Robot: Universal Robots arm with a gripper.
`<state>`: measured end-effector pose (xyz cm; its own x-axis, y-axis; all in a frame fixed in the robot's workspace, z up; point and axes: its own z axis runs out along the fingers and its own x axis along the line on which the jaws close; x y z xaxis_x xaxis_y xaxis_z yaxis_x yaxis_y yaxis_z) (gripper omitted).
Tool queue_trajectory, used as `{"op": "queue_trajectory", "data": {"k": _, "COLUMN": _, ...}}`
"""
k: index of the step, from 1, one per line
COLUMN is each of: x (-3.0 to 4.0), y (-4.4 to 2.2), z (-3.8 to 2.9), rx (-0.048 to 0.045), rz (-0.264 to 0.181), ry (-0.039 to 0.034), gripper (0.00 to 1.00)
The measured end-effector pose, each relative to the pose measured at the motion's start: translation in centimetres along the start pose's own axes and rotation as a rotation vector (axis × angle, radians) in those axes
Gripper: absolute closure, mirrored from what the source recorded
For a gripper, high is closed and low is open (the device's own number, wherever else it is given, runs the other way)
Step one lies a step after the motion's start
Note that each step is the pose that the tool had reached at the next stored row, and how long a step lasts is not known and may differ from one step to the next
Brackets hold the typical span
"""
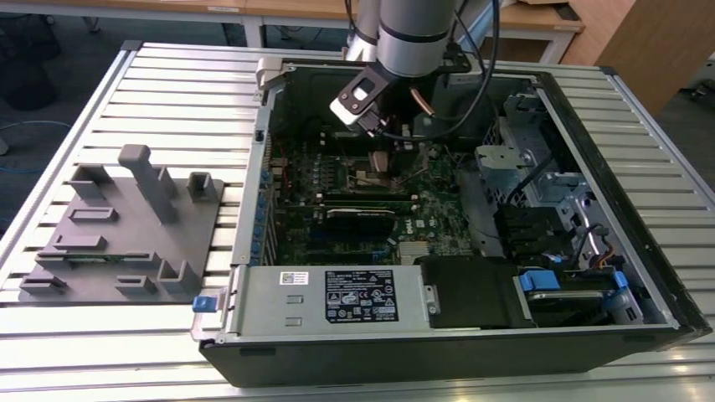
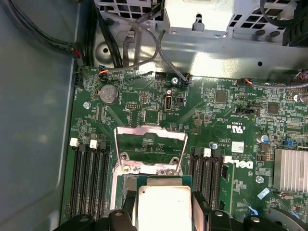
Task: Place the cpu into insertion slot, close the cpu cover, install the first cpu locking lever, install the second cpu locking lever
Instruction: 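Place the cpu into insertion slot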
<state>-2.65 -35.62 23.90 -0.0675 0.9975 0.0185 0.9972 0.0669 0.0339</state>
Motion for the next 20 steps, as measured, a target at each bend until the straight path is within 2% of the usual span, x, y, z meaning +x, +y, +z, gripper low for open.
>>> {"op": "queue_trajectory", "data": {"k": 5, "x": 0.00, "y": -0.18, "z": 0.66, "rx": 0.0000, "rz": 0.001, "ry": -0.0001, "gripper": 0.46}}
{"op": "queue_trajectory", "data": {"k": 11, "x": 0.03, "y": -0.73, "z": 1.23, "rx": -0.0004, "rz": 0.007, "ry": -0.0003, "gripper": 0.46}}
{"op": "queue_trajectory", "data": {"k": 16, "x": 0.05, "y": -0.81, "z": 1.75, "rx": -0.0007, "rz": 0.018, "ry": -0.0007, "gripper": 0.46}}
{"op": "queue_trajectory", "data": {"k": 20, "x": 0.04, "y": -0.82, "z": 1.81, "rx": -0.0006, "rz": 0.020, "ry": -0.0010, "gripper": 0.46}}
